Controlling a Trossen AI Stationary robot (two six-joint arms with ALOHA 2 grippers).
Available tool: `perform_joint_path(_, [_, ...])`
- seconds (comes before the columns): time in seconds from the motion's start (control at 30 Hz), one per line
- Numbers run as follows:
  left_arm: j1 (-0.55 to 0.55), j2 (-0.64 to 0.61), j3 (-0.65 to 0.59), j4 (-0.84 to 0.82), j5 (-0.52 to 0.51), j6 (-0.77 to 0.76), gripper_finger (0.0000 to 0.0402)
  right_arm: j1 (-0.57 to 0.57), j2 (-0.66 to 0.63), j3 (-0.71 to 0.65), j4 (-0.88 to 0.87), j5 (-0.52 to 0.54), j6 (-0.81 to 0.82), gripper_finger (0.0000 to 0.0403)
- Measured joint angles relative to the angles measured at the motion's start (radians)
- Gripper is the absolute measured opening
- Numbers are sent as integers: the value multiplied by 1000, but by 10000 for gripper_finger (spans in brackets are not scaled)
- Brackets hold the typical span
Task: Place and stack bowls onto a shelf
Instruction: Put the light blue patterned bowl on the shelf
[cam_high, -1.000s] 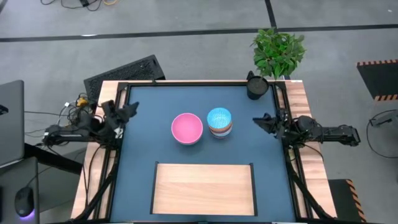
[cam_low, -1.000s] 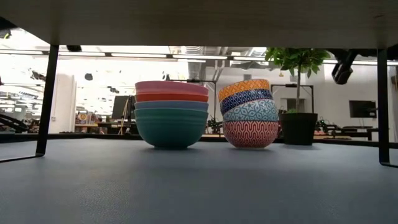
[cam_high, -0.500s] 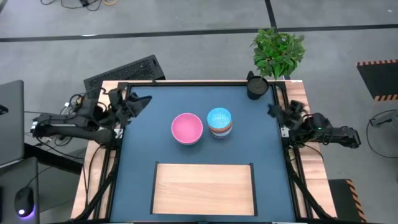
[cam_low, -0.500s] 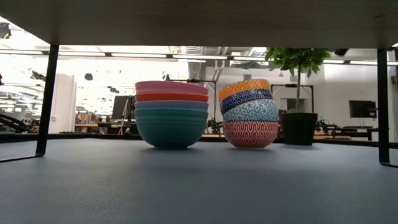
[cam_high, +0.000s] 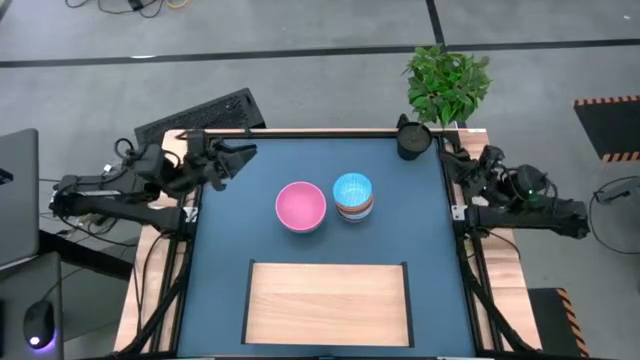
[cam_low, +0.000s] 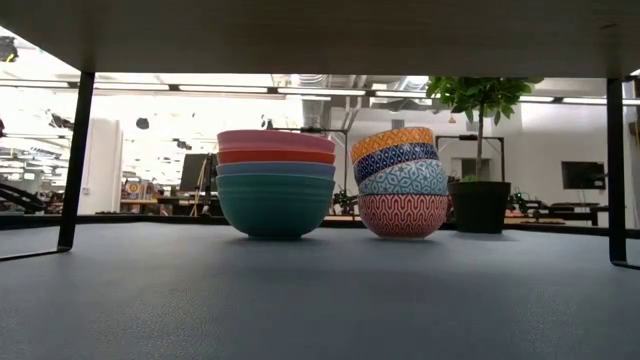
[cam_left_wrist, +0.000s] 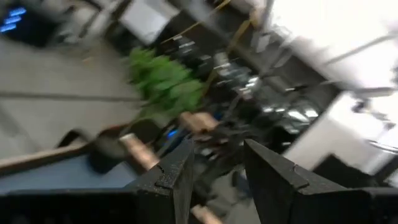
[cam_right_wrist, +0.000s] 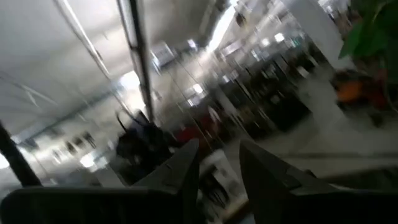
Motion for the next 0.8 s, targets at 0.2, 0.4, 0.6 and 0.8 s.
perform_joint_path(0.2, [50,19,38,-190,40,-22,133,0,231,263,-343,-4,-23,130])
perform_joint_path(0.4, [71,46,39,-271,59,1,186,11,420,394,-576,-34,-18,175])
perform_joint_path(0.6, [107,103,39,-402,134,-47,239,9,562,410,-685,-86,40,240])
perform_joint_path(0.8, [146,193,39,-486,217,-79,249,7,659,410,-703,-80,83,250])
